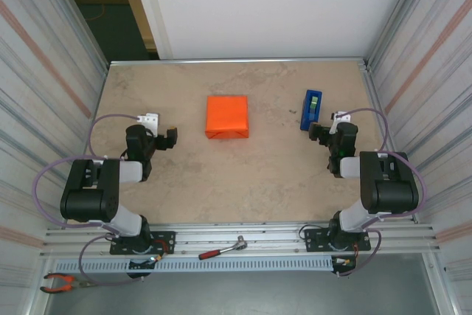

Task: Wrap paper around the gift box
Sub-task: Reset both arms

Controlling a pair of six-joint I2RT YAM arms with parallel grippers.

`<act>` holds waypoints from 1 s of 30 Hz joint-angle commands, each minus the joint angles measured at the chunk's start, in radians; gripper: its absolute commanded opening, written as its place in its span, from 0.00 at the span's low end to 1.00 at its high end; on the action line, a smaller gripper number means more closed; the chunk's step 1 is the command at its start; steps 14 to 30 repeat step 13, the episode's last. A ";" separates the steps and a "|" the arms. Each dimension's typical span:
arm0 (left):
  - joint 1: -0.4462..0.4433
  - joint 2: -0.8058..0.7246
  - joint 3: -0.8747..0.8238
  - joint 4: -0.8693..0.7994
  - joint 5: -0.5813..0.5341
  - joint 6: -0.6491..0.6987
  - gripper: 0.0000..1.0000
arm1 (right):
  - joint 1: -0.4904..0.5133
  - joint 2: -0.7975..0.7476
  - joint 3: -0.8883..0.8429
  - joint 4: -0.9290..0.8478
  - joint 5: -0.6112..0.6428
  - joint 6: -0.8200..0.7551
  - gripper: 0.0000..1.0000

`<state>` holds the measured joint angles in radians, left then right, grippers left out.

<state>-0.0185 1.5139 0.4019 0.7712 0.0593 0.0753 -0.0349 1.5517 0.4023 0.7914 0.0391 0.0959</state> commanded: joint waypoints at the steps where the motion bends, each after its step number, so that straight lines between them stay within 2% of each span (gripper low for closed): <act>1: 0.005 -0.001 0.014 0.013 0.001 0.004 0.99 | -0.004 -0.010 0.012 0.000 -0.017 -0.005 0.99; 30: 0.004 -0.002 0.015 0.012 0.002 0.003 0.99 | -0.007 -0.012 0.010 0.000 -0.022 -0.005 0.99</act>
